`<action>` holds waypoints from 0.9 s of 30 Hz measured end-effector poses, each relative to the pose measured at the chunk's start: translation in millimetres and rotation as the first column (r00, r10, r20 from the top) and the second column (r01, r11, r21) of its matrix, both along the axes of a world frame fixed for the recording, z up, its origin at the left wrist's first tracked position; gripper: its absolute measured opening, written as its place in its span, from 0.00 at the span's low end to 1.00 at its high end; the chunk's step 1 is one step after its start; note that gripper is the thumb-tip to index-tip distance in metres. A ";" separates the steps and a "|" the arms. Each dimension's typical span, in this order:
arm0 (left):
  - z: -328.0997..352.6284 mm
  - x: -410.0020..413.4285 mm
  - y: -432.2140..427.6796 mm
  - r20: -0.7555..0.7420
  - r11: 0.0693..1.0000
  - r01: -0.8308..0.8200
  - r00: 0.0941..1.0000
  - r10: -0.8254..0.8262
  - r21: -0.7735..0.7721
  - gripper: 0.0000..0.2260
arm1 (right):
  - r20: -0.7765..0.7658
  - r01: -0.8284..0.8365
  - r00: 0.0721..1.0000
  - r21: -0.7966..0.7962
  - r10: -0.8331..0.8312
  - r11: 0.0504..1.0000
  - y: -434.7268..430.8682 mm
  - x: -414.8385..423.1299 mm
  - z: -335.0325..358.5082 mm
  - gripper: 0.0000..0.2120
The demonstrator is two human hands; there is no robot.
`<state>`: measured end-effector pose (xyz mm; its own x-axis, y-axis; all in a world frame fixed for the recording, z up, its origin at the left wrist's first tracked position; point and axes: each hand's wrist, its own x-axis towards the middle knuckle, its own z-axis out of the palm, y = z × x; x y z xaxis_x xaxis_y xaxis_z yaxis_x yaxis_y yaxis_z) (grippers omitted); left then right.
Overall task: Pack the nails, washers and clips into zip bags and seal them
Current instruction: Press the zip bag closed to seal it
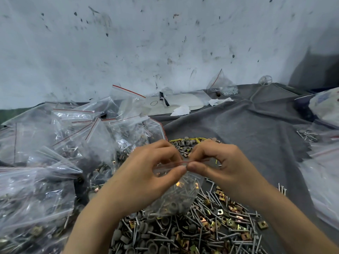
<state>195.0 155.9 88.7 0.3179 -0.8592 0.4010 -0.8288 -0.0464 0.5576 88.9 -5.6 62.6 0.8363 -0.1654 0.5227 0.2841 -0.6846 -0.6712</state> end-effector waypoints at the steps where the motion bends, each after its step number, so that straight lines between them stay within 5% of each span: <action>1: -0.3 0.8 0.2 0.001 1.000 0.009 1.000 -0.009 -0.002 0.07 | 0.005 -0.013 1.000 0.020 0.013 1.000 0.8 -0.1 -0.3 0.07; 4: 0.5 2.2 2.1 0.025 0.999 0.024 0.999 -0.024 -0.022 0.08 | -0.016 -0.023 1.000 0.147 0.025 0.989 -2.4 -2.5 -0.5 0.08; 9: -0.2 0.1 0.4 0.021 1.000 0.029 0.999 -0.028 -0.002 0.08 | 0.009 0.025 1.000 0.021 -0.026 0.999 -2.8 -3.3 -4.0 0.12; 13: -0.9 0.6 0.9 0.022 1.000 0.018 1.000 -0.018 0.001 0.11 | 0.019 0.026 0.999 0.136 -0.029 0.990 -1.5 -1.8 -6.6 0.21; 27: -4.8 7.9 3.2 -0.122 0.996 0.072 0.990 -0.077 -0.045 0.18 | -0.027 -0.051 0.998 0.248 0.060 0.967 -19.6 -4.0 -14.6 0.19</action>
